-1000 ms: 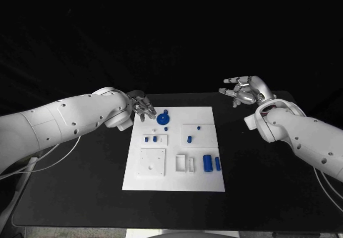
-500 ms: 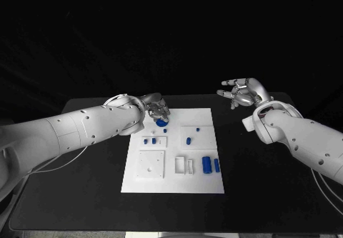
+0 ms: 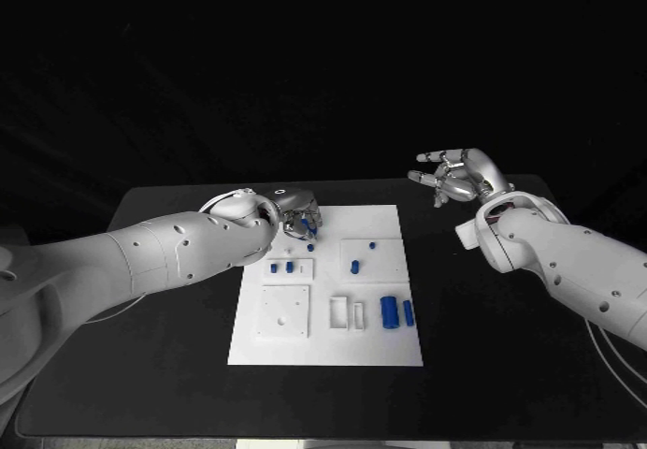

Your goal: Assemble the parts on the task board

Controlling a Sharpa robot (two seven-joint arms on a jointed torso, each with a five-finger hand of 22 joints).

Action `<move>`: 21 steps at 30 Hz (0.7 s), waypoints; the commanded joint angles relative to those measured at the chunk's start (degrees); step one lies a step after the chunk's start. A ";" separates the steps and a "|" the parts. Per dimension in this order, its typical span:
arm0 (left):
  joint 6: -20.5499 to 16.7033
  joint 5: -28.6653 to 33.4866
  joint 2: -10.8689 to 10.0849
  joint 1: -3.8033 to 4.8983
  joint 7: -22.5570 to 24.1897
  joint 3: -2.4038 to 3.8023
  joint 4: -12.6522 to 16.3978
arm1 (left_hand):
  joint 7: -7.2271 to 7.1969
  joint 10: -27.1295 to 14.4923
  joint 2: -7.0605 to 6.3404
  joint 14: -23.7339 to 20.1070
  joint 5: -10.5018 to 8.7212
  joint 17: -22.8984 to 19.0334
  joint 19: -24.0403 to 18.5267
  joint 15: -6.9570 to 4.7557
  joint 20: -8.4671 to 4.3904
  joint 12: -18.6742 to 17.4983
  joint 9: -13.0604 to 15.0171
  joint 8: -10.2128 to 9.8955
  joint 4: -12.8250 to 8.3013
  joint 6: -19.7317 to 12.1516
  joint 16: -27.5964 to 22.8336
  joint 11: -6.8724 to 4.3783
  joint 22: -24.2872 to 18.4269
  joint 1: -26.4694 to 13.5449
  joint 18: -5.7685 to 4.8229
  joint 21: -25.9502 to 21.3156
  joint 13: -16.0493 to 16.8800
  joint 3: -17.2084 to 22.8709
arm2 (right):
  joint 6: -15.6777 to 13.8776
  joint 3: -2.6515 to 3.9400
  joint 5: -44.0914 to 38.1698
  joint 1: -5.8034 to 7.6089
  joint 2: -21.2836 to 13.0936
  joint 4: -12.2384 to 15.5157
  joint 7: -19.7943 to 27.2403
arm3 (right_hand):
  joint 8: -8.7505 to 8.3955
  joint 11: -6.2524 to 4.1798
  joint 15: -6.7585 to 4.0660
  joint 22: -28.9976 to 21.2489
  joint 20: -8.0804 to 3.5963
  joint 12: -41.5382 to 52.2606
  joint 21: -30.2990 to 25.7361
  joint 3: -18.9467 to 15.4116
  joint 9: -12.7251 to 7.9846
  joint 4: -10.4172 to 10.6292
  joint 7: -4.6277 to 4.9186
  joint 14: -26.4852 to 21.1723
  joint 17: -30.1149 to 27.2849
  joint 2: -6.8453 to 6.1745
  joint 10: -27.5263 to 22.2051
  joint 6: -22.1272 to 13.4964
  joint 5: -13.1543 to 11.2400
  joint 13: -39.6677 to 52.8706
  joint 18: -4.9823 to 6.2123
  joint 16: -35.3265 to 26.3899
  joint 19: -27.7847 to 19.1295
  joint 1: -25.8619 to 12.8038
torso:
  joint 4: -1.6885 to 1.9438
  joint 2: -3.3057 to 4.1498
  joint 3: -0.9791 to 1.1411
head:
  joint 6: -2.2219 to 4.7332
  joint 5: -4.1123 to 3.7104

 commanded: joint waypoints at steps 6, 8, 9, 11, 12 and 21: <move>-0.94 -5.17 0.78 -1.26 1.96 -0.20 -1.47 | 0.29 -1.14 -0.63 0.35 0.92 0.02 0.75 0.21 -0.01 -0.23 -0.05 -0.31 0.43 0.88 0.60 0.16 1.87 0.50 1.09 -0.77 -0.01 0.81 | 0.54 0.03 0.24 -0.03 0.08 0.10 0.90 | -0.03 -0.10 -0.17 -0.38 -0.36 -1.73 -0.39 0.21 0.00 -0.26 -0.16 0.31 -0.19 0.17 -0.86 -0.29 0.21 -1.89 0.81 -0.53 2.23 -0.39 | 0.01 0.05 0.01 | 0.07 -0.01; -0.94 -5.36 0.83 -1.42 2.02 -0.21 -1.69 | 0.31 -1.05 -0.59 0.44 0.93 0.03 0.83 0.17 -0.02 -0.26 -0.04 -0.28 0.43 1.02 0.69 0.16 2.00 0.52 1.14 -0.79 -0.03 0.92 | 0.53 0.03 0.27 -0.03 0.08 0.11 0.94 | -0.02 -0.14 -0.19 -0.59 -0.38 -2.64 -0.38 0.28 0.01 -0.30 -0.17 0.32 -0.24 0.14 -1.04 -0.33 0.19 -3.29 0.78 -0.64 2.24 -0.39 | -0.05 0.02 0.02 | -0.05 -0.01; -0.93 -5.43 0.82 -1.48 2.05 -0.21 -1.77 | 0.35 -0.97 -0.57 0.51 0.96 0.05 0.89 0.18 -0.03 -0.25 -0.03 -0.26 0.43 1.17 0.75 0.15 2.06 0.53 1.16 -0.77 -0.03 0.97 | 0.52 0.03 0.30 -0.03 0.07 0.10 0.97 | -0.02 -0.17 -0.22 -0.70 -0.41 -3.41 -0.41 0.29 0.01 -0.30 -0.21 0.32 -0.23 0.15 -1.30 -0.25 0.20 -4.34 0.74 -0.65 2.23 -0.38 | -0.05 0.02 0.02 | -0.05 -0.01; -0.83 -5.54 0.78 -1.57 2.06 -0.22 -1.86 | 0.35 -0.73 -0.48 0.69 1.02 0.13 1.08 0.14 -0.05 -0.26 -0.05 -0.29 0.45 1.55 1.00 0.10 2.23 0.45 1.22 -0.70 -0.03 1.19 | 0.47 0.03 0.38 -0.03 0.06 0.06 1.03 | -0.02 -0.26 -0.28 -0.92 -0.45 -4.40 -0.54 0.30 0.03 -0.33 -0.26 0.25 -0.35 0.07 -1.03 0.46 0.15 -5.94 0.66 -0.82 2.20 -0.40 | 0.02 -0.04 0.02 | -0.12 -0.15; -0.64 -5.60 0.72 -1.62 2.02 -0.22 -1.89 | 0.36 -0.54 -0.47 0.84 1.09 0.22 1.21 0.10 -0.09 -0.27 -0.06 -0.30 0.41 1.64 1.24 0.04 2.32 0.44 1.24 -0.59 -0.04 1.36 | 0.41 0.03 0.46 -0.03 0.04 0.04 1.10 | 0.01 -0.31 -0.28 -1.05 -0.48 -4.63 -0.61 0.37 0.06 -0.36 -0.27 0.23 -0.39 0.12 -1.01 0.79 0.19 -6.71 0.58 -0.88 2.21 -0.39 | 0.05 -0.06 0.04 | -0.13 -0.17; 0.25 -5.69 0.38 -1.75 1.70 -0.22 -1.58 | 0.41 -0.31 -0.32 0.91 1.20 0.45 1.37 0.09 -0.12 -0.26 -0.07 -0.30 0.51 1.88 1.96 0.00 2.39 0.02 1.28 -0.14 -0.03 1.92 | 0.32 0.03 0.76 -0.03 0.03 -0.03 1.36 | 0.09 -0.47 -0.37 -3.06 -0.59 -6.56 -1.92 0.58 0.13 -0.64 -0.41 0.09 -1.73 0.12 -0.76 2.09 0.16 -12.07 0.18 -2.07 2.28 -0.48 | 0.04 -0.05 0.00 | -0.17 -0.19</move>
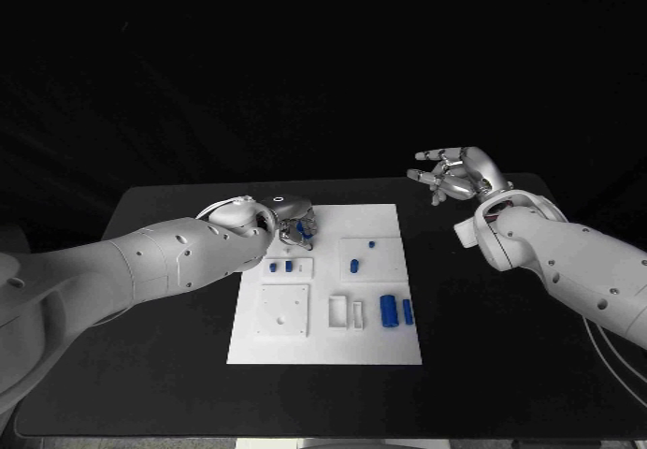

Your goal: Assemble the parts on the task board

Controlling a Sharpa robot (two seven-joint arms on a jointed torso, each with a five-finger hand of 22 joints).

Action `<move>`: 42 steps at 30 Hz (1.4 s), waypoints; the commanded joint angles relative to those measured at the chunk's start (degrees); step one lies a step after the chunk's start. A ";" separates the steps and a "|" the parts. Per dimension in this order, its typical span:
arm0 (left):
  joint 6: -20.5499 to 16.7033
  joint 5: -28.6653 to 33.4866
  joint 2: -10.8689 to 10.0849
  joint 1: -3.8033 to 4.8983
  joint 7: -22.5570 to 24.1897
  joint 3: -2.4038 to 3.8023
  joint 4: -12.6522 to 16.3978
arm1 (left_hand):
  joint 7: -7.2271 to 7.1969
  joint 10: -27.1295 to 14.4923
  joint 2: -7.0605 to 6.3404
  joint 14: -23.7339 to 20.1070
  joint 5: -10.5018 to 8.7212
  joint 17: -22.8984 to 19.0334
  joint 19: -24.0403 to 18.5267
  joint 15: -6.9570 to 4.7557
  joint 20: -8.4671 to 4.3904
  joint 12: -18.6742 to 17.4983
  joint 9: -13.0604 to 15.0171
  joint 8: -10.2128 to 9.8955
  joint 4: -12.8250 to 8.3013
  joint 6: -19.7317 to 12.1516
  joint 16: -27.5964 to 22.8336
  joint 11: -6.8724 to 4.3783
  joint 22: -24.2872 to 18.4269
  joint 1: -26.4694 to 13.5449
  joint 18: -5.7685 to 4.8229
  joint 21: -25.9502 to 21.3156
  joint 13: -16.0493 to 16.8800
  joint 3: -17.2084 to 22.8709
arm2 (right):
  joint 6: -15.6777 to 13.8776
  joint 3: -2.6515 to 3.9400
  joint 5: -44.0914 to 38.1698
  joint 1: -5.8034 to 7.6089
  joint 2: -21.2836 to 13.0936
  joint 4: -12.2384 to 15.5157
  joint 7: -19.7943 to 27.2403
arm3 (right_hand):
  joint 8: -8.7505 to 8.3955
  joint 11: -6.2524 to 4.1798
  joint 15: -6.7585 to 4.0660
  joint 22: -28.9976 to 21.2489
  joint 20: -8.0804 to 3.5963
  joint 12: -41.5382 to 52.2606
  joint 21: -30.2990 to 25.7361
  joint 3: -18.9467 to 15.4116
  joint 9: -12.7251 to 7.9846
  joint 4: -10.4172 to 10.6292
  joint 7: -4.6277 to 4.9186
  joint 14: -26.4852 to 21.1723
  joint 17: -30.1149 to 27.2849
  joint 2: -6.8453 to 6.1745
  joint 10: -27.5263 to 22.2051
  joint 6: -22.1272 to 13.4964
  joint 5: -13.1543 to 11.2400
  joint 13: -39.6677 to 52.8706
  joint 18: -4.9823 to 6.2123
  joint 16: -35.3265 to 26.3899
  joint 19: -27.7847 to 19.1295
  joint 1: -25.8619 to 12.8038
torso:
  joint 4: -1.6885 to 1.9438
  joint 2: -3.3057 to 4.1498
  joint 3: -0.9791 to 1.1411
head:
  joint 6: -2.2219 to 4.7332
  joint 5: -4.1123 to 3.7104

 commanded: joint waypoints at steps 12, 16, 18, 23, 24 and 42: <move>1.98 -0.83 -0.13 -0.14 0.30 0.02 0.56 | -0.26 2.13 0.32 0.46 0.58 0.44 0.09 -0.46 -0.40 -0.28 -0.09 -0.31 -0.18 1.68 1.71 -0.63 1.28 -0.74 0.25 1.96 -0.05 2.18 | 0.41 0.03 0.41 -0.03 0.08 -0.05 1.00 | 0.10 -0.30 -0.40 -0.59 -0.38 -0.19 -0.12 0.13 0.07 -0.21 -0.16 0.09 -0.28 0.15 0.22 0.65 0.17 -1.15 0.17 -0.37 2.04 -0.47 | 0.06 0.03 -0.03 | -0.14 -0.01; 2.09 -0.82 -0.01 -0.30 0.42 0.02 0.42 | -0.27 2.34 0.37 0.58 0.60 0.44 -0.14 -0.53 -0.46 -0.29 -0.09 -0.32 -0.27 1.81 2.04 -0.68 1.27 -0.96 0.27 2.75 -0.06 2.75 | 0.43 0.03 0.42 -0.03 0.15 -0.03 1.01 | 0.09 -0.29 -0.40 -0.69 -0.39 -0.25 -0.11 0.14 0.07 -0.22 -0.15 0.10 -0.33 0.15 0.21 0.64 0.19 -1.36 0.17 -0.39 2.04 -0.47 | 0.00 0.03 0.00 | -0.12 0.01; 2.11 -0.82 0.07 -0.37 0.46 0.02 0.31 | -0.30 2.39 0.45 0.65 0.63 0.41 -0.23 -0.55 -0.50 -0.28 -0.09 -0.32 -0.34 1.86 2.14 -0.72 1.28 -0.93 0.29 3.10 -0.06 3.02 | 0.43 0.03 0.42 -0.03 0.17 -0.03 1.02 | 0.09 -0.31 -0.40 -0.79 -0.39 -0.30 -0.08 0.14 0.07 -0.23 -0.15 0.12 -0.37 0.16 0.24 0.62 0.17 -1.58 0.16 -0.40 2.03 -0.46 | -0.02 0.04 0.00 | -0.11 0.01; 2.10 -0.76 0.41 -0.80 0.59 0.02 -0.28 | -0.28 2.38 0.81 0.81 0.69 0.41 -0.53 -0.60 -0.56 -0.30 -0.09 -0.32 -0.54 2.03 2.36 -0.72 1.31 -0.76 0.36 3.96 -0.07 3.71 | 0.46 0.03 0.42 -0.03 0.22 -0.04 1.04 | 0.09 -0.30 -0.40 -0.91 -0.39 -0.39 -0.06 0.14 0.06 -0.24 -0.14 0.10 -0.43 0.17 0.24 0.62 0.21 -1.85 0.15 -0.44 2.02 -0.46 | -0.08 0.04 0.00 | -0.17 0.04; 2.05 -0.75 0.46 -0.88 0.61 0.02 -0.38 | -0.28 2.38 0.83 0.88 0.69 0.43 -0.63 -0.60 -0.56 -0.31 -0.10 -0.33 -0.60 2.06 2.44 -0.72 1.31 -0.76 0.39 4.22 -0.07 3.86 | 0.46 0.03 0.42 -0.03 0.23 -0.03 1.04 | 0.09 -0.30 -0.40 -0.91 -0.39 -0.39 -0.06 0.14 0.06 -0.24 -0.14 0.10 -0.43 0.17 0.24 0.62 0.21 -1.85 0.15 -0.44 2.02 -0.46 | -0.07 0.04 0.00 | -0.18 0.00; 2.08 0.77 0.96 -1.80 1.76 0.02 -2.37 | -0.13 1.68 1.63 1.60 0.91 0.44 -1.24 -0.56 -0.50 -0.33 -0.17 -0.35 -0.47 1.32 2.84 -0.55 1.26 -0.98 0.76 6.45 -0.09 5.22 | 0.45 0.02 0.42 -0.03 0.17 0.13 1.00 | 0.09 -0.32 -0.42 -1.17 -0.40 -0.57 0.01 0.12 0.07 -0.24 -0.16 0.10 -0.51 0.15 0.34 0.67 0.19 -2.40 0.13 -0.44 2.03 -0.49 | 0.03 -0.01 -0.01 | -0.41 -0.46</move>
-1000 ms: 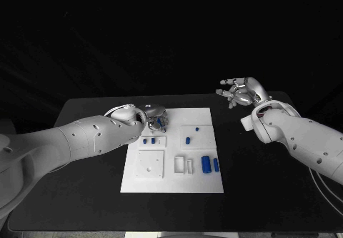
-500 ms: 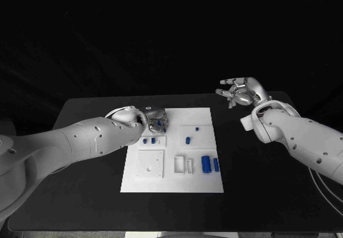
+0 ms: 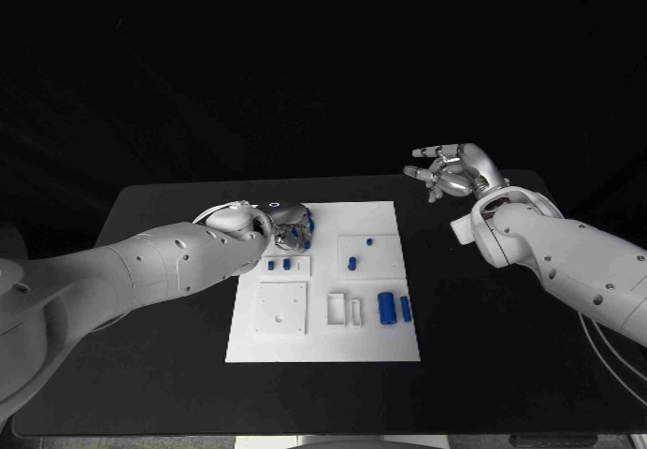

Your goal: Assemble the parts on the task board

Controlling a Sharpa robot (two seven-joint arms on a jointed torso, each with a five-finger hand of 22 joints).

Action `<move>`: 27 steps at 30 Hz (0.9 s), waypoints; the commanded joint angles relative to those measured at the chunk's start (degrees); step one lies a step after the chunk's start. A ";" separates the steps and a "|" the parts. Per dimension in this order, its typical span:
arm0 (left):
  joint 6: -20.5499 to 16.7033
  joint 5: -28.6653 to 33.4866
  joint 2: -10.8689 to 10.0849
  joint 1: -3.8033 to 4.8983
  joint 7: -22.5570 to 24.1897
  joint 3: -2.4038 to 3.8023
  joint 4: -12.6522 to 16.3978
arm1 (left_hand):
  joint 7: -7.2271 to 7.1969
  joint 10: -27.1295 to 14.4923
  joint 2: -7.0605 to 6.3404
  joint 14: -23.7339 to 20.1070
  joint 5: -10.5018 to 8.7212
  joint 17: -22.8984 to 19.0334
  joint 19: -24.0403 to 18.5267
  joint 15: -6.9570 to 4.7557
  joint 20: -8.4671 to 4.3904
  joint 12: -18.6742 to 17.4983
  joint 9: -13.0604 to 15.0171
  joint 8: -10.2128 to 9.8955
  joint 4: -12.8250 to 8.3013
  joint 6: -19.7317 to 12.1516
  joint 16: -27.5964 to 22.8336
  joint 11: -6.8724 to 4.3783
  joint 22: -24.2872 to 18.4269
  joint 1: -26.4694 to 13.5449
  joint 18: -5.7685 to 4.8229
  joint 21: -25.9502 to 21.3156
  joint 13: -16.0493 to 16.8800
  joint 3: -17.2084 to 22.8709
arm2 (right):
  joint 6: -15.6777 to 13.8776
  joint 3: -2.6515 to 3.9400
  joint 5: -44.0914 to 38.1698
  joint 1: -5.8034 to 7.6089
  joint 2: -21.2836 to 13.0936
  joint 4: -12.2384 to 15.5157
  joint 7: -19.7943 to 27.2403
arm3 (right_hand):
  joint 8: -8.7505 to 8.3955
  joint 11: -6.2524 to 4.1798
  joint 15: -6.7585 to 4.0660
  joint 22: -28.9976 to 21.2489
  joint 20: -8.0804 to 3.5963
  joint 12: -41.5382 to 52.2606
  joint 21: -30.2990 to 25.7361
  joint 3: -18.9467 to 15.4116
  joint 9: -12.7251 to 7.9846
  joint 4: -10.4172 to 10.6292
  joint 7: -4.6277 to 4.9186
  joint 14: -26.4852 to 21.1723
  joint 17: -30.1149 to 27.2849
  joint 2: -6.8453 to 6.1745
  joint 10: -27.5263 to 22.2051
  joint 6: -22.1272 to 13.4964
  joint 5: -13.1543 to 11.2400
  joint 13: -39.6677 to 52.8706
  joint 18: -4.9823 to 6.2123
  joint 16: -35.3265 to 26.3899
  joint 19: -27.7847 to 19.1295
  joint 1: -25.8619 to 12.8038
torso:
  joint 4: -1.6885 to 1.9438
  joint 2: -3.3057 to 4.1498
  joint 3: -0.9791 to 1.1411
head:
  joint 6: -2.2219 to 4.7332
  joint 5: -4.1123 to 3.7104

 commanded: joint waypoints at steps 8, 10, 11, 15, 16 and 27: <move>0.66 1.83 0.70 -0.62 1.65 0.02 -0.86 | -0.13 -1.02 0.64 0.82 0.22 0.03 -0.32 -0.01 -0.05 -0.35 -0.08 -0.38 0.38 -0.94 0.36 0.26 1.21 -0.26 0.87 0.66 -0.06 0.53 | 0.49 0.03 0.06 -0.03 0.16 0.00 0.66 | 0.09 -0.32 -0.42 -0.05 -0.42 -0.28 0.01 0.12 0.08 -0.25 0.04 0.10 -0.05 0.16 -0.09 0.54 0.19 -0.05 0.13 -0.22 2.04 -0.49 | 0.03 0.01 -0.04 | -0.07 -0.10; 0.60 2.04 0.76 -0.66 1.69 0.03 -0.99 | -0.29 -1.09 0.45 0.87 0.13 0.02 -0.31 0.01 0.02 -0.36 -0.21 -0.47 0.42 -2.43 0.34 0.27 1.18 -0.30 0.93 0.69 -0.06 0.55 | 0.49 0.03 0.06 -0.03 0.18 -0.02 0.66 | 0.09 -0.32 -0.42 -0.05 -0.42 -0.28 0.01 0.12 0.08 -0.25 0.04 0.10 -0.05 0.16 -0.09 0.54 0.19 -0.05 0.13 -0.22 2.04 -0.49 | 0.06 0.04 -0.03 | -0.08 -0.12; 0.57 2.10 0.78 -0.67 1.70 0.03 -1.04 | -0.38 -1.14 0.40 0.89 0.11 0.01 -0.28 0.01 0.03 -0.35 -0.19 -0.42 0.44 -2.92 0.34 0.27 1.17 -0.31 0.95 0.70 -0.06 0.56 | 0.49 0.03 0.06 -0.03 0.19 -0.03 0.66 | 0.09 -0.32 -0.42 -0.05 -0.42 -0.28 0.01 0.12 0.08 -0.25 0.04 0.10 -0.05 0.16 -0.09 0.54 0.19 -0.05 0.13 -0.22 2.04 -0.49 | 0.07 0.03 -0.03 | -0.08 -0.13; 0.45 2.39 0.88 -0.71 1.75 0.03 -1.21 | -0.53 -1.60 0.05 0.94 0.03 -0.03 -0.21 0.09 0.12 -0.35 -0.20 -0.40 0.55 -4.34 0.27 0.42 1.12 -0.31 1.05 0.66 -0.06 0.57 | 0.53 0.03 0.06 -0.03 0.26 -0.07 0.66 | 0.09 -0.32 -0.42 -0.05 -0.42 -0.28 0.01 0.12 0.08 -0.25 0.04 0.10 -0.05 0.16 -0.09 0.54 0.19 -0.05 0.13 -0.22 2.04 -0.49 | 0.14 -0.01 0.00 | -0.16 -0.20; 0.44 2.43 0.88 -0.72 1.76 0.03 -1.21 | -0.52 -1.62 0.04 0.95 0.03 -0.03 -0.21 0.09 0.12 -0.35 -0.19 -0.39 0.56 -4.37 0.27 0.42 1.12 -0.31 1.06 0.65 -0.06 0.57 | 0.54 0.03 0.06 -0.03 0.27 -0.07 0.66 | 0.11 -0.35 -0.43 -0.35 -0.44 -0.23 0.18 0.15 0.09 -0.25 0.03 0.12 -0.12 0.20 -0.07 0.73 0.24 -0.47 0.11 -0.20 2.04 -0.48 | 0.17 0.01 0.00 | -0.14 -0.25; 1.65 3.05 1.07 -0.75 1.88 0.04 -1.15 | -0.23 -1.38 0.13 1.01 -0.28 -0.04 -0.13 0.01 0.14 -0.35 -0.16 -0.30 0.84 -3.62 0.24 0.30 1.10 -0.32 1.05 0.45 -0.06 0.48 | 0.67 0.03 0.05 -0.03 0.30 -0.13 0.65 | 0.11 -0.35 -0.43 -0.35 -0.44 -0.23 0.18 0.15 0.09 -0.25 0.03 0.12 -0.12 0.20 -0.07 0.73 0.24 -0.47 0.11 -0.20 2.04 -0.48 | 0.33 -0.02 0.01 | -0.32 -0.58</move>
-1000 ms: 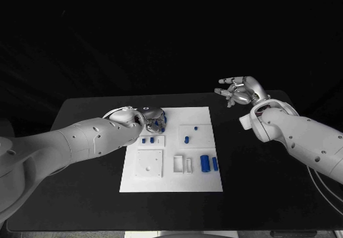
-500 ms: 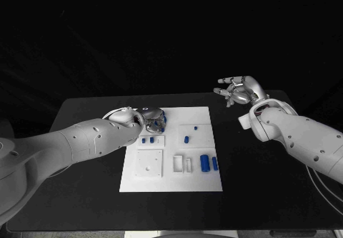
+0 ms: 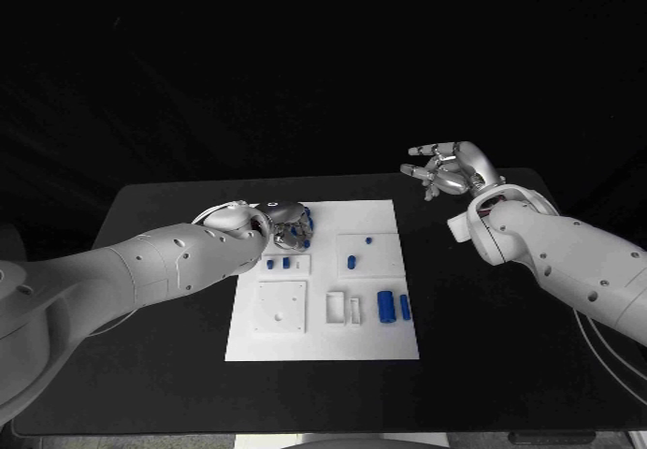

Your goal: Assemble the parts on the task board

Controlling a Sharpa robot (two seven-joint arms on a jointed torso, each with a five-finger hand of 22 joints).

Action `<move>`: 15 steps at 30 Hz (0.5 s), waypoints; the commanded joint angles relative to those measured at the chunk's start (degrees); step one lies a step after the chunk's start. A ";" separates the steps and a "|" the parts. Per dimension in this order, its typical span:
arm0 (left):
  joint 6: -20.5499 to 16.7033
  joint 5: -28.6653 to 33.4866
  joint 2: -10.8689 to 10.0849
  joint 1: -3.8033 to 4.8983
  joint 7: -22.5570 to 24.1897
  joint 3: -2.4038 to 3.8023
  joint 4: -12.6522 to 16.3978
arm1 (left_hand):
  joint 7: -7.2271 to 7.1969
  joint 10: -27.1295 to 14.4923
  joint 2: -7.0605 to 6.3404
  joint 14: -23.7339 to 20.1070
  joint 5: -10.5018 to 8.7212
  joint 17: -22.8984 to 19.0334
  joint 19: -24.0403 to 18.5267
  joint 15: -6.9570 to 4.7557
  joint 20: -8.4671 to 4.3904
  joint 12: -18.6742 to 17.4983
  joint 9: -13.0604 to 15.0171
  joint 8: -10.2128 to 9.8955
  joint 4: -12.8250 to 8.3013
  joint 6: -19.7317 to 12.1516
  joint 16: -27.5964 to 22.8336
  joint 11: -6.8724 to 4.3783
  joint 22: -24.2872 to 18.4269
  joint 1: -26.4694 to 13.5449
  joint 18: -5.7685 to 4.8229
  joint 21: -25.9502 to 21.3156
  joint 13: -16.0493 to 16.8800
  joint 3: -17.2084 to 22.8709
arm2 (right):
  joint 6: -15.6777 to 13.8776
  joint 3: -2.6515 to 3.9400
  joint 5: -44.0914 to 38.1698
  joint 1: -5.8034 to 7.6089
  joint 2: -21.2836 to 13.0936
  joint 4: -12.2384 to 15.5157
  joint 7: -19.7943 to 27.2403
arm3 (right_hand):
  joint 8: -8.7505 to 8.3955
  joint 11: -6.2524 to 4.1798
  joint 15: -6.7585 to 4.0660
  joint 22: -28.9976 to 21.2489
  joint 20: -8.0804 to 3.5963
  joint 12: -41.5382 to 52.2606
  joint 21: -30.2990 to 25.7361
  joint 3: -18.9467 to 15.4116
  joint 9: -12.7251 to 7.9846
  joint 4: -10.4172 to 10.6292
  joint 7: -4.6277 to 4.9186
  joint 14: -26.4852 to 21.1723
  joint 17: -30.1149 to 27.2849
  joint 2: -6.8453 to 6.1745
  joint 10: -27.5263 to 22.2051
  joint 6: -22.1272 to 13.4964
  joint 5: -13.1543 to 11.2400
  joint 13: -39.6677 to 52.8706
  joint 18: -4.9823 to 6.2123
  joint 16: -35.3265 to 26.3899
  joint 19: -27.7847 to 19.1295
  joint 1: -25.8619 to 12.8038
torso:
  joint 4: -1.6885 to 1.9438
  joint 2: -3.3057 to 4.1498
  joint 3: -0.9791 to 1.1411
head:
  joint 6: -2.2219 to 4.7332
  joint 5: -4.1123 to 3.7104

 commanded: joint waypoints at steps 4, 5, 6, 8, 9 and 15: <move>2.17 0.80 0.37 -0.37 0.59 -0.10 0.12 | 0.51 0.60 0.24 0.68 -0.22 0.02 -0.09 -0.15 0.01 -0.21 0.01 -0.04 0.48 1.95 0.12 -0.26 1.13 0.03 0.50 0.03 -0.02 0.28 | 0.70 0.02 0.04 -0.03 0.04 0.01 0.60 | 0.11 -0.31 -0.43 -0.05 -0.44 -0.24 0.18 0.15 0.05 -0.25 0.03 0.12 -0.05 0.20 -0.03 0.27 0.24 -0.04 0.12 -0.20 2.05 -0.48 | 0.19 -0.01 0.01 | -0.10 -0.29; 2.30 0.82 0.40 -0.37 0.59 -0.10 0.10 | 0.50 0.91 0.44 0.74 -0.14 0.04 -0.07 -0.22 -0.03 -0.22 0.00 -0.06 0.48 2.47 0.15 -0.34 1.16 0.11 0.48 0.08 -0.03 0.42 | 0.71 0.02 0.04 -0.03 0.04 0.01 0.60 | 0.11 -0.31 -0.43 -0.05 -0.44 -0.24 0.18 0.15 0.05 -0.25 0.03 0.12 -0.05 0.20 -0.03 0.27 0.24 -0.04 0.12 -0.20 2.05 -0.48 | 0.22 0.01 0.01 | -0.15 -0.34; 2.41 0.83 0.43 -0.38 0.58 -0.10 0.07 | 0.53 0.99 0.52 0.75 -0.16 0.04 -0.09 -0.22 -0.06 -0.20 0.01 -0.06 0.51 2.78 0.16 -0.37 1.17 0.09 0.46 0.11 -0.02 0.47 | 0.73 0.02 0.04 -0.03 0.05 0.01 0.59 | 0.11 -0.31 -0.43 -0.05 -0.44 -0.24 0.18 0.15 0.05 -0.25 0.03 0.12 -0.05 0.20 -0.03 0.27 0.24 -0.04 0.12 -0.20 2.05 -0.48 | 0.24 0.03 0.03 | -0.13 -0.36; 2.66 0.84 0.49 -0.40 0.58 -0.10 -0.02 | 0.48 1.31 0.81 0.87 -0.13 0.07 -0.08 -0.29 -0.13 -0.20 0.00 -0.09 0.60 3.37 0.20 -0.47 1.18 0.07 0.42 0.21 -0.02 0.62 | 0.76 0.02 0.03 -0.03 0.07 0.00 0.58 | 0.11 -0.31 -0.43 -0.05 -0.44 -0.24 0.18 0.15 0.05 -0.25 0.03 0.12 -0.05 0.20 -0.03 0.27 0.24 -0.04 0.12 -0.20 2.05 -0.48 | 0.28 0.04 0.02 | -0.10 -0.43; 2.79 0.84 0.52 -0.40 0.58 -0.10 -0.06 | 0.45 1.41 0.90 0.91 -0.08 0.07 -0.07 -0.29 -0.13 -0.20 0.00 -0.10 0.70 3.47 0.21 -0.51 1.17 -0.03 0.40 0.23 -0.02 0.62 | 0.77 0.02 0.03 -0.03 0.08 0.00 0.57 | 0.11 -0.31 -0.43 -0.05 -0.44 -0.24 0.18 0.15 0.05 -0.25 0.03 0.12 -0.05 0.20 -0.03 0.27 0.24 -0.04 0.12 -0.20 2.05 -0.48 | 0.29 0.06 0.02 | -0.08 -0.57; 3.24 1.14 0.62 -0.45 0.69 -0.10 -0.13 | 0.28 2.00 1.32 1.28 -0.13 0.12 0.07 -0.42 -0.23 -0.20 0.01 -0.09 0.98 4.10 0.30 -0.72 1.13 -0.17 0.33 0.34 -0.02 0.68 | 0.83 0.02 0.03 -0.03 0.10 -0.05 0.51 | 0.11 -0.34 -0.46 -0.26 -0.47 -0.08 0.40 0.24 0.05 -0.40 0.01 0.17 -0.08 0.24 0.01 0.46 0.59 -0.22 0.12 -0.15 2.04 -0.42 | 0.42 0.07 0.02 | -0.20 -0.89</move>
